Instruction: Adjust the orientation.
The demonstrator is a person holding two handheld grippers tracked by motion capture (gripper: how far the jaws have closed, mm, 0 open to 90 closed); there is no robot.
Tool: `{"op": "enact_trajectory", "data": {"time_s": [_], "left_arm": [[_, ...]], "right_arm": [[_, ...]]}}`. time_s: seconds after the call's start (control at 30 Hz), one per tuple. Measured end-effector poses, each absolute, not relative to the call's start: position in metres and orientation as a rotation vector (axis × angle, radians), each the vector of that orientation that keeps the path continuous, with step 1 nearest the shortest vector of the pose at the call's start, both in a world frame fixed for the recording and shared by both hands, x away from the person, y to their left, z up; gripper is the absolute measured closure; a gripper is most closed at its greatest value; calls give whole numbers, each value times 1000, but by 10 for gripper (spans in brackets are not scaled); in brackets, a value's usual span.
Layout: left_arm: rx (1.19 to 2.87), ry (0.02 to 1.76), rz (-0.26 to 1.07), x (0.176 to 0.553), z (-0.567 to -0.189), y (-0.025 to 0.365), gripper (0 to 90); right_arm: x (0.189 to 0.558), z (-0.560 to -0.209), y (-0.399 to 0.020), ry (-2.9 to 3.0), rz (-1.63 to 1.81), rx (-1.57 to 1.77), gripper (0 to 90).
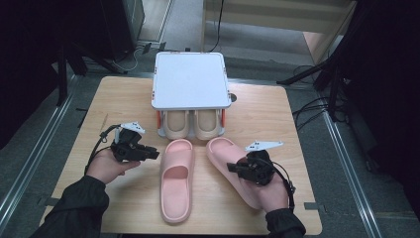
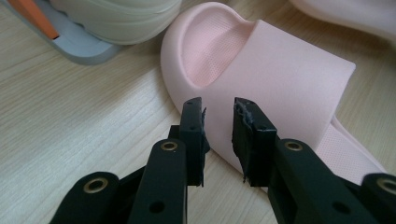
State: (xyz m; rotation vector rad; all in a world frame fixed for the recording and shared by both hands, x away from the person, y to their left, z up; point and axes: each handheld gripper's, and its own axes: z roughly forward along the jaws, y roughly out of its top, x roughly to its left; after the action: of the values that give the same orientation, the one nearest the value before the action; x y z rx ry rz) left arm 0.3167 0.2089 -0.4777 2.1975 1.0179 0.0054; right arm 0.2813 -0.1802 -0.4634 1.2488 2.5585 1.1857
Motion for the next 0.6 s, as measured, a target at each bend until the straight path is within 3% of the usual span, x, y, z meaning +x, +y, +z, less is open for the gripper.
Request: {"op": "enact_trajectory", "data": {"time_s": [0.6], "left_arm": [[2226,1002,-17,317,-482,202,709]], "right_arm": [[278,-487,-142,2605,1082,1242,800]]}}
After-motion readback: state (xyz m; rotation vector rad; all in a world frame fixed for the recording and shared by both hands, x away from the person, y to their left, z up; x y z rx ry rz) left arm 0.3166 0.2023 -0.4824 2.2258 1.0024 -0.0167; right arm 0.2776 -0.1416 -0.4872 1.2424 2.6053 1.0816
